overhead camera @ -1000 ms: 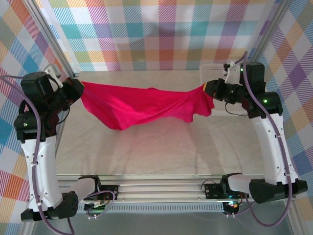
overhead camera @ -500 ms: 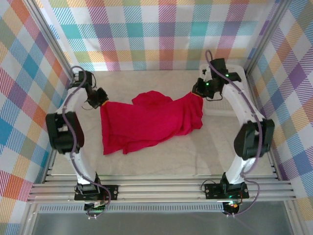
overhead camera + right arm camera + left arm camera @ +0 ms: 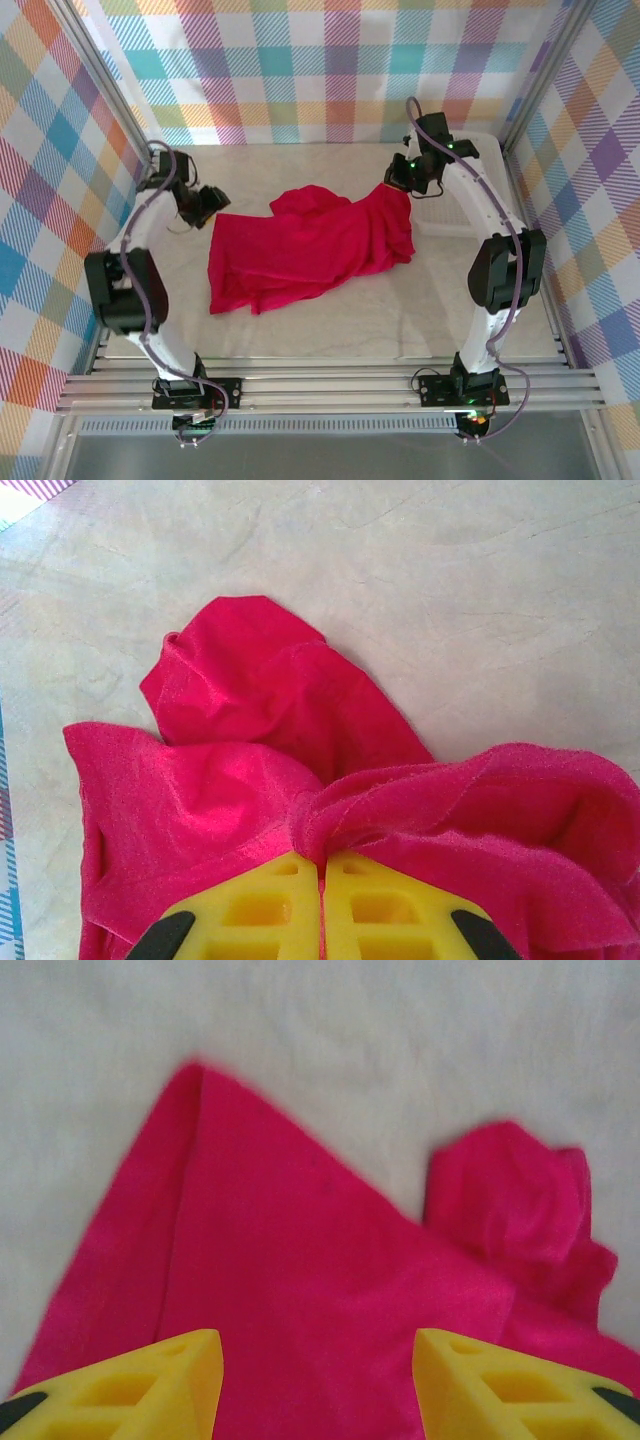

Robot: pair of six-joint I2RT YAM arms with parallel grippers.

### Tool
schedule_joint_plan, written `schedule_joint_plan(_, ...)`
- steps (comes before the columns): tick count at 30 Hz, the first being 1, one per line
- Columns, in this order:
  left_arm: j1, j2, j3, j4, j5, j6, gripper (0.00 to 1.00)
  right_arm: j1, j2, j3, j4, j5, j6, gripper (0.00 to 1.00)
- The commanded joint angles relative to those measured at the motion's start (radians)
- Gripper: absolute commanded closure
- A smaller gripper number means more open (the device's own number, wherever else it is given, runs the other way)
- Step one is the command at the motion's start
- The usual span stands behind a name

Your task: Fold the inside-out t-shirt

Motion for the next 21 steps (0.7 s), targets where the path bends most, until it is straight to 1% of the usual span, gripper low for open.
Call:
schedule_joint_plan(1,-0.011,-0.101,-0.189,0.032,0.044,-0.114,0.48,0.006,-0.035,-0.004,-0.002,0.001,-0.016,1.0)
schedule_joint_plan(5,-0.023,-0.214,-0.384,0.193,0.082,-0.274,0.48,0.006,-0.029,-0.001,-0.008,-0.005,-0.022,1.0)
schedule_joint_plan(9,-0.025,-0.233,-0.479,0.272,0.111,-0.361,0.47,0.006,-0.033,-0.008,-0.001,-0.013,-0.019,1.0)
schedule_joint_plan(14,-0.027,-0.155,-0.509,0.325,0.137,-0.405,0.48,0.008,-0.044,-0.011,-0.003,-0.013,-0.022,1.0)
schedule_joint_plan(19,-0.03,-0.111,-0.503,0.37,0.11,-0.428,0.58,0.008,-0.061,-0.022,-0.008,-0.008,-0.025,1.0)
schedule_joint_plan(21,-0.03,-0.089,-0.495,0.378,0.111,-0.432,0.59,0.008,-0.066,-0.028,-0.008,-0.003,-0.027,1.0)
